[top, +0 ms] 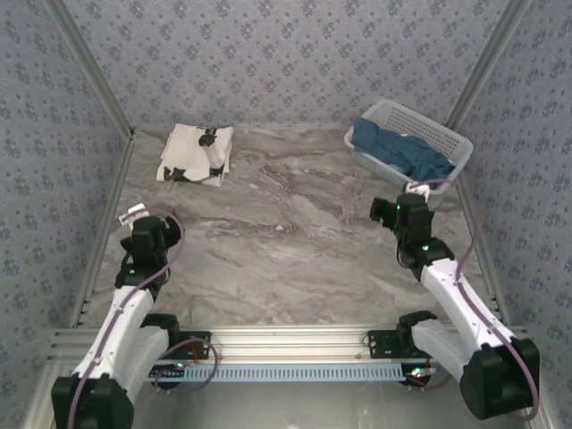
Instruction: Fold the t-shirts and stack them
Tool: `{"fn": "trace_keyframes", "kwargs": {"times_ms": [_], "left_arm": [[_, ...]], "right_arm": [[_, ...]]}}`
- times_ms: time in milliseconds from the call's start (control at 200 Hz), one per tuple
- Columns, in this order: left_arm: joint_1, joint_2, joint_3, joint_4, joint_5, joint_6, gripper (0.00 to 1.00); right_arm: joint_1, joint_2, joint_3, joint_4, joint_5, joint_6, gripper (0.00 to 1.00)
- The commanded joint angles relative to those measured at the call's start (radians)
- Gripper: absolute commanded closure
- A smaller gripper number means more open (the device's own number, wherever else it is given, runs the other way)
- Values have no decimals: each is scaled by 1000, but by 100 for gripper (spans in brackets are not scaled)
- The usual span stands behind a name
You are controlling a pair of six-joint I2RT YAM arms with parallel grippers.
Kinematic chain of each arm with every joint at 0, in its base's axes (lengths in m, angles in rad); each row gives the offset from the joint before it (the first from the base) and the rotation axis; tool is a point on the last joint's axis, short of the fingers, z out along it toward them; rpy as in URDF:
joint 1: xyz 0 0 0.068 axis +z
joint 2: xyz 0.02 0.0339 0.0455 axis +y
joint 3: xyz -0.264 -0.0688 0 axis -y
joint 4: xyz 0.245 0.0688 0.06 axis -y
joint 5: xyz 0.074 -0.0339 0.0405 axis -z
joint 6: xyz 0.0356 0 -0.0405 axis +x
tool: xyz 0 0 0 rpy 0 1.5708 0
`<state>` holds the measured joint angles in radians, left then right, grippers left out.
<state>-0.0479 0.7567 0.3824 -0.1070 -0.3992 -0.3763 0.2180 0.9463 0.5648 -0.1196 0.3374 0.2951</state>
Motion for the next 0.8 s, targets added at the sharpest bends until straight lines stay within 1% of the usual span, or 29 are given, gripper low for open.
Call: {"fn": "trace_keyframes", "kwargs": {"times_ms": [0, 55, 155, 190, 220, 295, 320, 335, 380, 425, 500, 525, 545, 615, 645, 704, 724, 739, 764, 794], "left_arm": [[45, 77, -69, 273, 27, 122, 2], [48, 160, -81, 350, 37, 133, 2], [51, 316, -89, 517, 78, 154, 2], [60, 361, -59, 512, 90, 145, 2], [68, 401, -49, 550, 99, 151, 2], [92, 486, -18, 622, 129, 146, 2], [99, 516, -8, 648, 142, 150, 2], [107, 530, -2, 664, 151, 151, 2], [125, 578, 10, 722, 190, 158, 2], [136, 608, 44, 705, 213, 180, 2], [148, 672, 38, 804, 245, 201, 2], [149, 669, 45, 785, 249, 201, 2], [149, 664, 50, 764, 251, 200, 2], [149, 656, 22, 807, 258, 204, 2], [146, 655, -5, 867, 260, 211, 2], [127, 648, -68, 968, 258, 234, 2], [116, 663, -94, 1033, 252, 243, 2], [109, 682, -114, 1084, 249, 250, 2], [104, 728, -141, 1181, 249, 256, 2], [103, 790, -165, 1307, 245, 260, 2]], "right_arm": [[-14, 47, -71, 256, 100, -195, 0], [-23, 90, -93, 279, 104, -206, 0], [-40, 155, -154, 387, 93, -236, 0], [-47, 180, -166, 410, 94, -244, 0], [-59, 197, -174, 430, 90, -245, 0], [-94, 240, -213, 536, 47, -242, 0], [-108, 256, -227, 601, 27, -251, 0], [-114, 262, -228, 616, 17, -272, 0], [-137, 286, -225, 648, -14, -249, 0], [-155, 323, -231, 726, -45, -241, 0], [-187, 383, -234, 850, -97, -235, 0], [-191, 402, -225, 864, -104, -264, 0], [-194, 414, -217, 863, -109, -256, 0], [-219, 482, -218, 935, -159, -265, 0], [-228, 513, -230, 974, -179, -258, 0], [-233, 588, -277, 1119, -197, -257, 0], [-233, 613, -290, 1202, -197, -270, 0], [-233, 620, -294, 1229, -197, -276, 0], [-232, 607, -290, 1208, -194, -273, 0], [-234, 576, -281, 1118, -191, -251, 0]]}}
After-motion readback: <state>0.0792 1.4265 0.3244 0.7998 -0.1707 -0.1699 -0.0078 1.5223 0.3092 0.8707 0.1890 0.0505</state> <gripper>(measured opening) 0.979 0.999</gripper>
